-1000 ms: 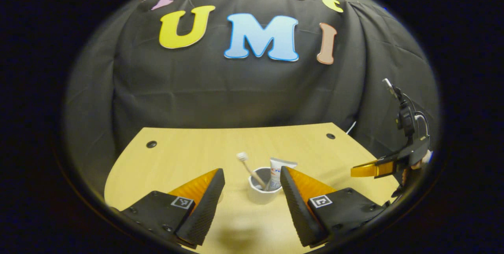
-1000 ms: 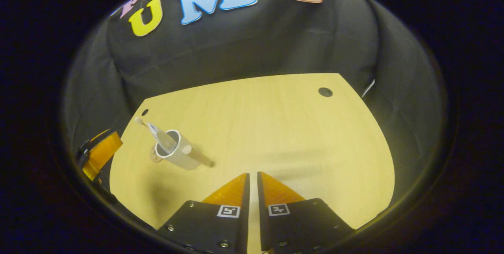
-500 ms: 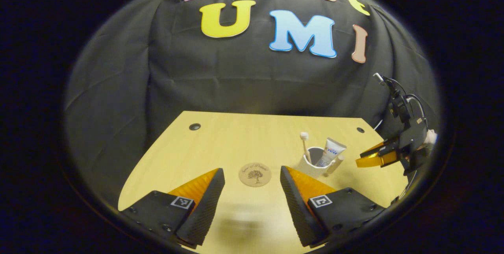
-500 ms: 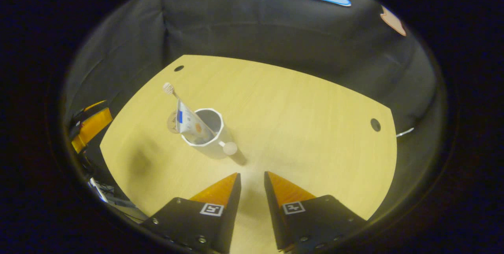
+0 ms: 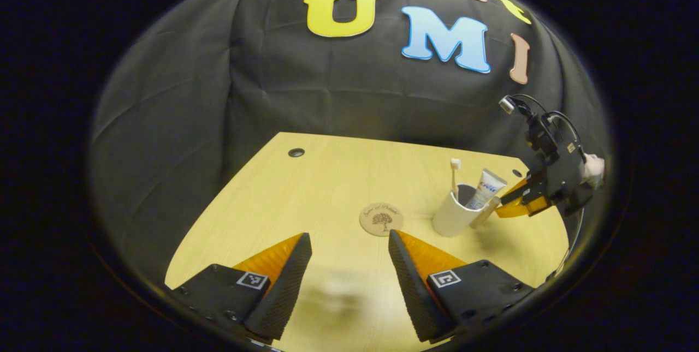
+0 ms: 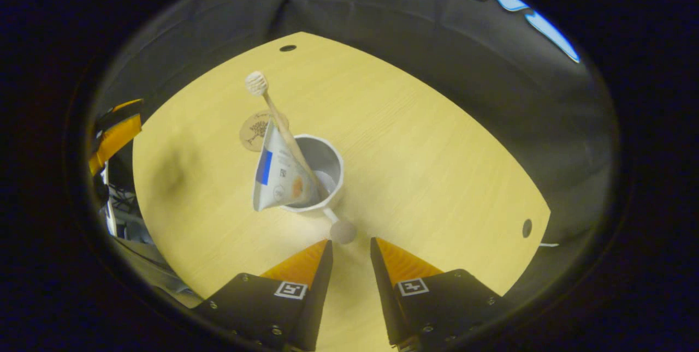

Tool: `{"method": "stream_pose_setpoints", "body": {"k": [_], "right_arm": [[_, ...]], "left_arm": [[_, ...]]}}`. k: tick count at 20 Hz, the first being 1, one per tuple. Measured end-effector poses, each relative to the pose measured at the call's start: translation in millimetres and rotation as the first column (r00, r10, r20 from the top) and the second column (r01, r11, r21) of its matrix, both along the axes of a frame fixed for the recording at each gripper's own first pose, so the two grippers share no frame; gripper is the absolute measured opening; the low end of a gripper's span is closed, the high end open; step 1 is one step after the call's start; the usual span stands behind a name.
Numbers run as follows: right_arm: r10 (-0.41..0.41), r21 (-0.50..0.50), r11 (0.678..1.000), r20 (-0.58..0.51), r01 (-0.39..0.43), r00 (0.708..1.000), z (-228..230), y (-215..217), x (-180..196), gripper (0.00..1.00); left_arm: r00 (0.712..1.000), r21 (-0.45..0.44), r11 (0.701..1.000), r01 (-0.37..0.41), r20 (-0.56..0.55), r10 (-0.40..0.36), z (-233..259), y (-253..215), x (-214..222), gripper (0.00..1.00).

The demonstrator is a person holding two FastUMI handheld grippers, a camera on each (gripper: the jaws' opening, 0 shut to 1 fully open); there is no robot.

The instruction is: Put the toothbrush and toothpaste on the desktop into the cup, then pick up the cup and place it on the coaster on the desktop.

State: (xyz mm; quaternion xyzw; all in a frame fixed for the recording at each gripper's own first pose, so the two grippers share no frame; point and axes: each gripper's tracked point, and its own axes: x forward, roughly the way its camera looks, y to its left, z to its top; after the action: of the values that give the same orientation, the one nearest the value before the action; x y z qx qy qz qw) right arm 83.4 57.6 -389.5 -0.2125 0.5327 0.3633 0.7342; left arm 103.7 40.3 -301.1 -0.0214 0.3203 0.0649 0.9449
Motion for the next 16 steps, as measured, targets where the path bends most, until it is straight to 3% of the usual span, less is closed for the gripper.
{"method": "stream_pose_setpoints", "body": {"k": [5, 13, 14, 16], "right_arm": [[0.087, -0.025, 0.996, -0.048, -0.089, 0.995, -10.4, 14.0, 8.5, 0.45], [0.124, -0.018, 0.992, -0.086, -0.126, 0.989, -36.6, 21.6, 4.2, 0.43], [0.12, -0.011, 0.993, -0.081, -0.121, 0.989, -33.8, 24.2, 6.7, 0.28], [0.106, -0.004, 0.994, -0.111, -0.107, 0.988, -39.1, 22.1, 0.3, 0.27]], "left_arm": [[0.998, -0.012, 0.998, -0.06, -0.025, 0.059, -13.1, 8.3, -13.1, 0.92], [0.989, -0.028, 0.99, -0.142, -0.056, 0.14, -22.0, 19.9, -30.9, 0.92], [0.988, -0.029, 0.989, -0.145, -0.056, 0.143, -21.6, 18.6, -29.9, 0.92], [0.989, -0.035, 0.989, -0.141, -0.051, 0.14, -21.0, 14.0, -24.9, 0.92]]}}
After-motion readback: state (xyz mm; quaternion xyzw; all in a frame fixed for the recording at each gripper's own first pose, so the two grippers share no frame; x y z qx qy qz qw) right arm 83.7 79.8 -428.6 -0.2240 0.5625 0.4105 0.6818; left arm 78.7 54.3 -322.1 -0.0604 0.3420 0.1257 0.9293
